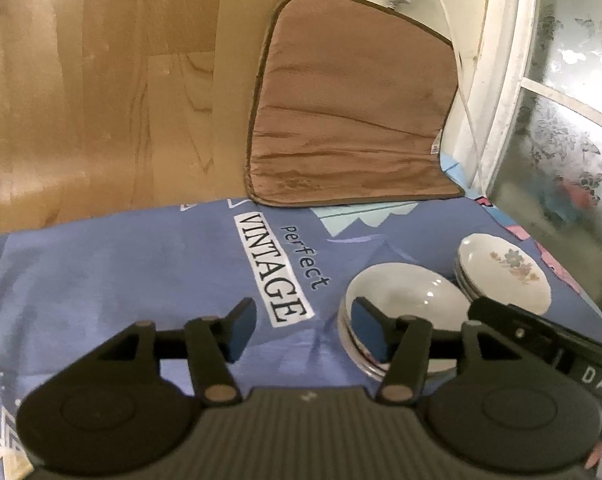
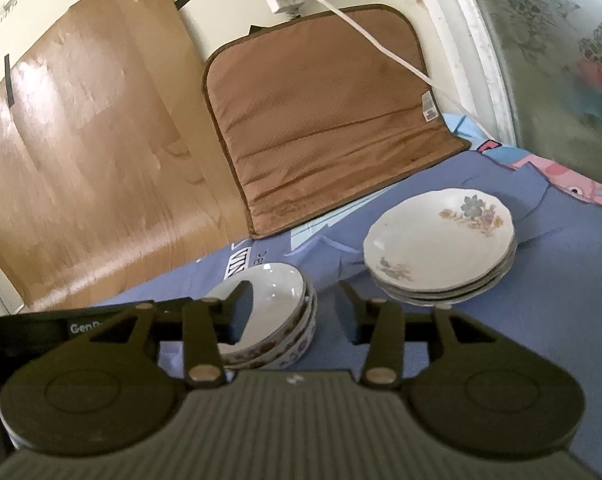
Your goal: Organize plates and bowls
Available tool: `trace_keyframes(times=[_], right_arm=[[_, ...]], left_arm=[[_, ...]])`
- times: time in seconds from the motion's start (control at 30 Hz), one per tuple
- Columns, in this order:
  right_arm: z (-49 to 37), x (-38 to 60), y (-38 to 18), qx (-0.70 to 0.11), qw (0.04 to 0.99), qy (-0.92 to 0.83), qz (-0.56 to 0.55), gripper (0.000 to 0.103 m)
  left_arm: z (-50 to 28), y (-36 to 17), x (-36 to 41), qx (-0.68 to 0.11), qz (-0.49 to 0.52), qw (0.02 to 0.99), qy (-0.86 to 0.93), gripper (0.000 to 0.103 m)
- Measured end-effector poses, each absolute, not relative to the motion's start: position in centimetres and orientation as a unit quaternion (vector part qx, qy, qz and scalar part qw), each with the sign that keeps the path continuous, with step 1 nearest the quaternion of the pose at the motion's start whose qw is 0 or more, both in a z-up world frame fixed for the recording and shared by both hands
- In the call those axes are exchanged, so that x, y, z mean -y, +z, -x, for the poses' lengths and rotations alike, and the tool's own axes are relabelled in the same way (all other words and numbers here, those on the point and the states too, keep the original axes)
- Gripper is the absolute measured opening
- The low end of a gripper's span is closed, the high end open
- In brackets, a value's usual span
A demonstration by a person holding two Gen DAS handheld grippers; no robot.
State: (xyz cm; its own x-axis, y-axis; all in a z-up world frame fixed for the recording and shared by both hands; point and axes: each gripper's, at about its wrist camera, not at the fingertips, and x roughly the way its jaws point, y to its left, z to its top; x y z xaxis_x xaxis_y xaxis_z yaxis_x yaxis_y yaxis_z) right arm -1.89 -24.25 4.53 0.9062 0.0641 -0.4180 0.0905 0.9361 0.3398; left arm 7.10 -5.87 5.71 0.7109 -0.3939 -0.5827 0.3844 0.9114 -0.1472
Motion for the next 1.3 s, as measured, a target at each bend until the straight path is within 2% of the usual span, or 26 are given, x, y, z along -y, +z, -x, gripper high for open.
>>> trace_keyframes(times=[0.2, 0.3, 0.6, 0.67, 0.73, 1.3], right_arm=[[2.4, 24.3, 3.6, -0.206, 0.961, -0.006, -0.183, 0.049], [2.4, 24.6, 2.9, -0.206, 0.960, -0.001, -0.189, 0.050], [1.8, 25.7, 1.8, -0.209, 0.951, 0.023, -0.228, 0.057], [1.6, 25.8, 1.8, -0.212, 0.948, 0.028, -0.235, 0.058], [1.6, 25.9, 1.7, -0.214, 0.946, 0.031, -0.241, 0.059], [2.3, 25.7, 1.8, -0.190, 0.952, 0.047, -0.237, 0.060]], left_arm=[[-7.0, 5.6, 5.6, -0.307, -0.006, 0.931, -0.197, 0.064], [-6.9, 5.5, 5.4, -0.303, -0.011, 0.934, -0.189, 0.073], [-7.3, 4.9, 5.3, -0.310, -0.016, 0.934, -0.179, 0.074], [-7.3, 4.8, 5.3, -0.311, -0.015, 0.934, -0.177, 0.077], [-7.4, 4.6, 5.2, -0.312, -0.014, 0.934, -0.175, 0.080], [-7.0, 2.0, 2.9, -0.317, -0.002, 0.937, -0.146, 0.082]])
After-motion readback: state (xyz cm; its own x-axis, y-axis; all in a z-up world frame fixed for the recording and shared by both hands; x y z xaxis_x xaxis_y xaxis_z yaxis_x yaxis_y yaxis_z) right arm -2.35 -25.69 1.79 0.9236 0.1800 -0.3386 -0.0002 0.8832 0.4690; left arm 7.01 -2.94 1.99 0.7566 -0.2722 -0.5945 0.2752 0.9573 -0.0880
